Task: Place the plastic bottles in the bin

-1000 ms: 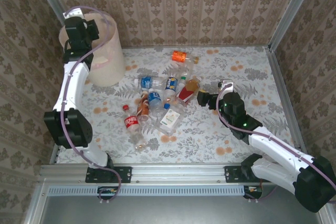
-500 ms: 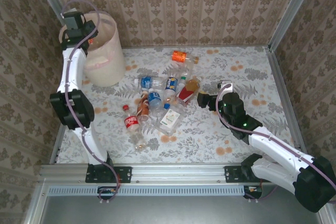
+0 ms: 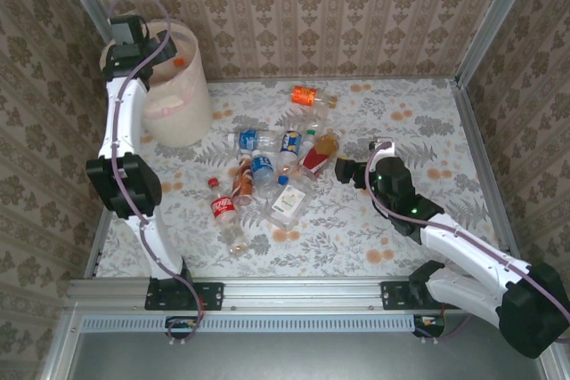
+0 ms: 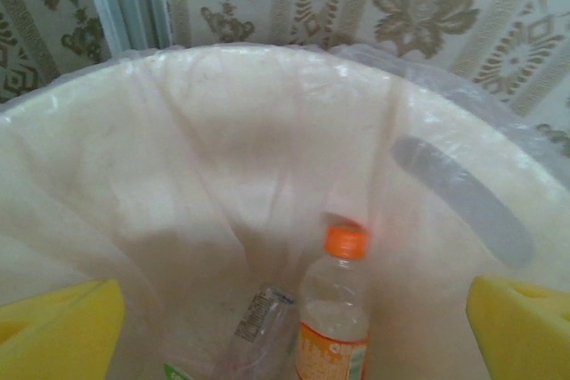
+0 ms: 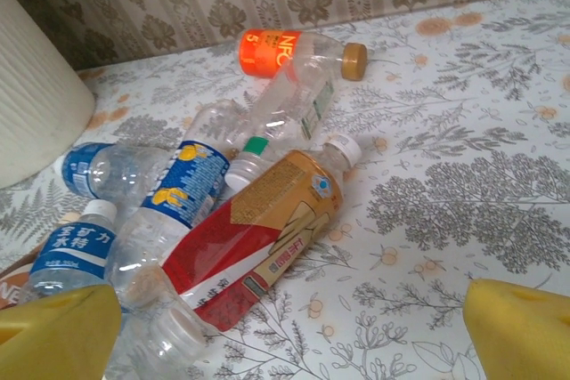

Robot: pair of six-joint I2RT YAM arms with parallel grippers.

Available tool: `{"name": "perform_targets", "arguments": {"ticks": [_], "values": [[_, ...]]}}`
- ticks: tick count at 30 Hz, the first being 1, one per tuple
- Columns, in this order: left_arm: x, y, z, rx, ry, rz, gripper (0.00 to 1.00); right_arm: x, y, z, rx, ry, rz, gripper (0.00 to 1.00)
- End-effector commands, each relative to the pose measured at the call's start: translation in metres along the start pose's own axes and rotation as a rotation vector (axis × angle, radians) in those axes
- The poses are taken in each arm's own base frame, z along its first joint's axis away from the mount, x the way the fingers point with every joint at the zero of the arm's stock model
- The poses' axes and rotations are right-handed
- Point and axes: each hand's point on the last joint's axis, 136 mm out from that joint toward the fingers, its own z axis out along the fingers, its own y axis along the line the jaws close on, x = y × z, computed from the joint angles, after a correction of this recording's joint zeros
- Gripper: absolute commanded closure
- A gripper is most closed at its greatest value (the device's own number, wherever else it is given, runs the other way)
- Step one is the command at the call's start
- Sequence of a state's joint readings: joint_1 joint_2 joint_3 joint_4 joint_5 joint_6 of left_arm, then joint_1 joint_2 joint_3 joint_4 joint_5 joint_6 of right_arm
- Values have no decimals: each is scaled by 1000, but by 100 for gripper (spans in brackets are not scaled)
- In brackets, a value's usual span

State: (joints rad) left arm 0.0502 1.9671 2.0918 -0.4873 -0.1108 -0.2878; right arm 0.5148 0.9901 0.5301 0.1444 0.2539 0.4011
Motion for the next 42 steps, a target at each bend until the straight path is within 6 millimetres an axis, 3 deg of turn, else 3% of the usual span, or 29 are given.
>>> {"name": "perform_targets", "arguments": {"ticks": [1, 5, 12, 19, 26, 28, 33, 42], "values": [[-33, -28, -44, 87, -92, 40, 0, -1, -10, 3, 65, 14, 28, 0], [-36, -57, -68, 166, -122, 72, 0, 2, -14, 7, 92, 22, 65, 0], [-11, -98, -95, 314, -94, 82, 0, 18, -20, 25, 175, 134, 99, 0], [8, -126, -126, 428, -86, 73, 0, 29, -5, 48, 149, 211, 151, 0], [24, -111, -138, 401, -108, -11, 0, 31, 5, 63, 166, 240, 176, 0], [28, -109, -142, 404, -110, -18, 0, 41, 10, 72, 174, 262, 174, 0], [38, -94, -144, 340, -91, -19, 0, 45, 18, 90, 219, 251, 197, 0], [44, -78, -150, 286, -96, -4, 0, 60, 29, 120, 243, 310, 171, 0]]}}
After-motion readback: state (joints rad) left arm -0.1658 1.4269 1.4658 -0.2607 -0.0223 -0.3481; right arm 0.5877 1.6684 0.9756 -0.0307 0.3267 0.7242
